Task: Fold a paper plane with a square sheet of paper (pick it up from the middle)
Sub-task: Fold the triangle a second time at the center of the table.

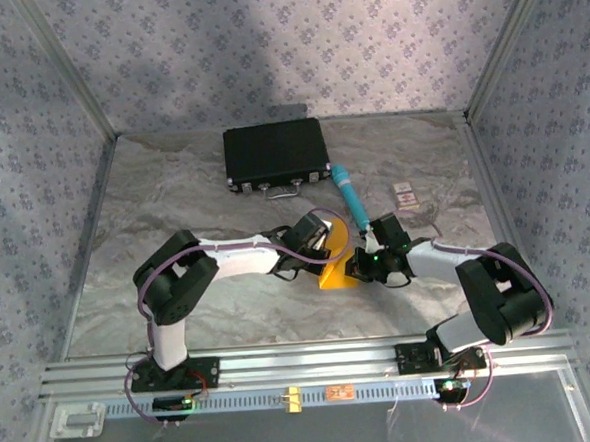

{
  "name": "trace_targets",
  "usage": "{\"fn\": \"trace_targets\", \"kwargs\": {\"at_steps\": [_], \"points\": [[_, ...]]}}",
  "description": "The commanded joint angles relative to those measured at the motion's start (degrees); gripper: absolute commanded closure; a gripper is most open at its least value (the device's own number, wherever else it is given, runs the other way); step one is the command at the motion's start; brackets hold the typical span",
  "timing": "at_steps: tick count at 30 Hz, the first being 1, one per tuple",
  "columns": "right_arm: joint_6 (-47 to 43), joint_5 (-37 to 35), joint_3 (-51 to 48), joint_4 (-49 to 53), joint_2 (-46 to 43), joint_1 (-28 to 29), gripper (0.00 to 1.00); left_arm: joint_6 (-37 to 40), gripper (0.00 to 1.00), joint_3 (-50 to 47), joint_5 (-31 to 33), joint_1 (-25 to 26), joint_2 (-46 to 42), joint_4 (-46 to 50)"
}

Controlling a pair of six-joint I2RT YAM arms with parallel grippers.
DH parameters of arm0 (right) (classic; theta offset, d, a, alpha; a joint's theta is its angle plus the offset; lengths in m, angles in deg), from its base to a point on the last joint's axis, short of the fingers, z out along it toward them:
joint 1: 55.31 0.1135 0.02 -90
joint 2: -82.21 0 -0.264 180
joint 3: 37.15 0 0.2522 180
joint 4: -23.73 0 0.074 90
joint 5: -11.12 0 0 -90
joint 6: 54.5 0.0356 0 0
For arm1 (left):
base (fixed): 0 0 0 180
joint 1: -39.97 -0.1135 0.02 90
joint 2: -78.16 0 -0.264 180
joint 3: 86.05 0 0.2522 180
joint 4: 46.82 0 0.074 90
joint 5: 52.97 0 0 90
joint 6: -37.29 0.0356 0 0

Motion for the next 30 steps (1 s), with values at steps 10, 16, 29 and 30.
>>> {"fn": "trace_targets", "kwargs": {"at_steps": [10,16,29,30], "points": [[-2.4,-2.0,-0.1,6.2,2.0,-0.3,1.00,1.1,0.98,1.9,0.2,0.1,-0.8,-0.1],[-2.8,-2.1,0.5,7.0,2.7,-0.2,1.00,1.5,0.97,2.1,0.7,0.0,-1.7,0.2],[-2.8,-1.5,0.6,7.0,2.9,-0.2,1.00,1.1,0.98,3.0,2.3,-0.1,0.1,2.9],[-2.8,-1.5,0.6,7.0,2.8,-0.2,1.00,1.0,0.98,3.0,2.4,-0.1,0.2,3.0]]}}
